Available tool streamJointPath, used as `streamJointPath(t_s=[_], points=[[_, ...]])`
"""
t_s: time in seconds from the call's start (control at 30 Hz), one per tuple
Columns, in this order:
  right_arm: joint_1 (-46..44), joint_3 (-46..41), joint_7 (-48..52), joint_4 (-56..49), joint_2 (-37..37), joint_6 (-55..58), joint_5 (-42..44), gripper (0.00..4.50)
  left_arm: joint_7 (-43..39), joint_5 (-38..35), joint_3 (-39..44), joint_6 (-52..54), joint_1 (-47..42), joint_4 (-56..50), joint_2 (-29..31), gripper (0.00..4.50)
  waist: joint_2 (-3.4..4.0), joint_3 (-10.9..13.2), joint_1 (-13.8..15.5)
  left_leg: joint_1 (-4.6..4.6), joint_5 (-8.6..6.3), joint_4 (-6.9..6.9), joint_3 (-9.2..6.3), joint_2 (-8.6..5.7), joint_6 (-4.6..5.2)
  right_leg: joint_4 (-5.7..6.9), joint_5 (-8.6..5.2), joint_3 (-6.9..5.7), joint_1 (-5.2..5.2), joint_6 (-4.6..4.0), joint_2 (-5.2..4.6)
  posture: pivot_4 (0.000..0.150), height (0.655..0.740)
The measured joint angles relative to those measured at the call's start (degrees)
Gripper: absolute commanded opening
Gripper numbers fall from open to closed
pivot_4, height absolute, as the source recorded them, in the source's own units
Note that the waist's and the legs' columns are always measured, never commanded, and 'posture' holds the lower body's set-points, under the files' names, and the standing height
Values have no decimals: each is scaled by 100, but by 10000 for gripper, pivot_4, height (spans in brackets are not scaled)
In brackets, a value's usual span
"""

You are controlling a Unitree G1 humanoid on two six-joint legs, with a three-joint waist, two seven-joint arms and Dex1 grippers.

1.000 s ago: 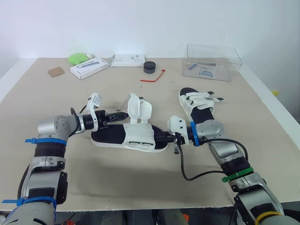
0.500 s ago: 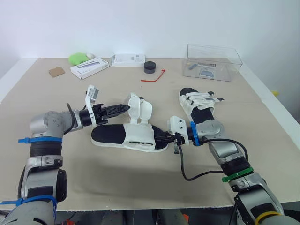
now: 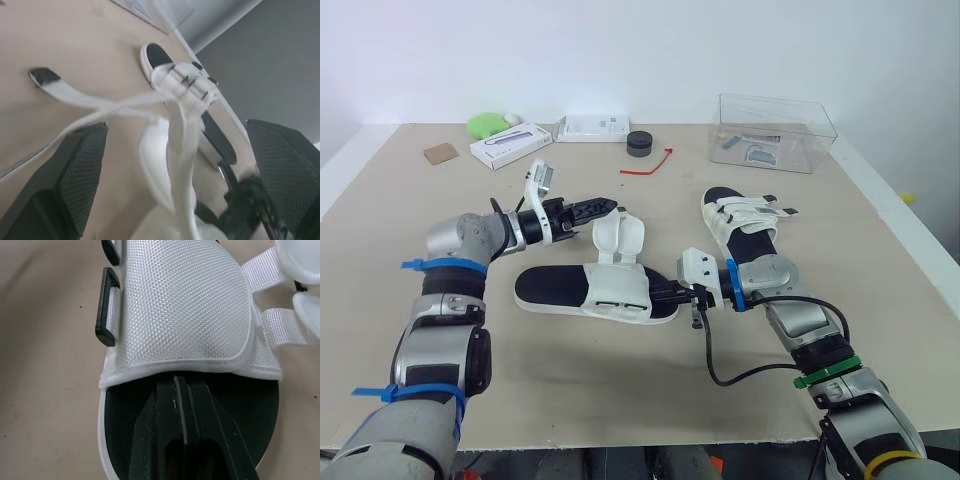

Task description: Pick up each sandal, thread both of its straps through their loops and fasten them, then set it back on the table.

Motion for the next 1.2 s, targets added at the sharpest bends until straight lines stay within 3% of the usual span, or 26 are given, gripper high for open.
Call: streamJointPath(t_s=[0.3,0.4,0.43,0.57,0.63,0.8,0.93,1.0,1.2], points=[[33,3,-61,-54,-16,2,0,728,-51,292,11,-544,-435,1008,-112,45000,-1,1,-1,-3,0,1,-1,0,0,0,1,0,-1,2,0,1500,7400],[34,3,-73,-53,-27,-7,-1,0,14,359,131,-753,-595,1326,-169,36530,-2,1,-1,-4,0,4,-1,0,1,0,3,0,-1,6,-1,1500,7400],[33,4,-74,-52,-28,-12,-1,0,77,390,179,-867,-660,1453,-197,29761,-2,1,-1,-4,0,5,-1,-1,1,-1,3,0,-1,6,-1,1500,7400],[33,8,-75,-51,-29,-27,-2,0,212,499,237,-1165,-705,1718,-243,13882,-2,1,-1,-4,0,4,0,-1,1,-1,3,1,-1,7,-1,1500,7400],[32,9,-74,-50,-30,-35,-2,0,262,545,269,-1298,-706,1857,-244,1853,-2,2,-1,-5,0,4,0,-1,1,0,3,1,-2,7,-1,1500,7400],[32,10,-72,-46,-37,-45,-2,0,247,781,217,-1659,-705,1907,-239,814,-3,2,-1,-6,0,4,0,-1,1,-1,3,1,-2,7,-2,1500,7400],[26,41,-70,-49,-42,-50,-2,0,-71,1425,-420,-2605,-234,753,-178,814,-2,2,-3,-5,0,2,3,2,0,-1,4,7,-3,8,-2,1500,7400],[18,88,-72,-71,-58,-60,1,0,-365,2068,-1068,-3920,596,-659,114,814,-1,1,-16,5,0,-8,14,9,-4,-1,5,34,-5,6,-6,1500,7400],[9,106,-73,-53,-128,-75,2,0,-543,3387,-1930,-6874,1846,-2416,940,814,-2,0,12,9,1,-10,16,11,-7,-3,8,27,-1,-1,-35,1500,7400]])
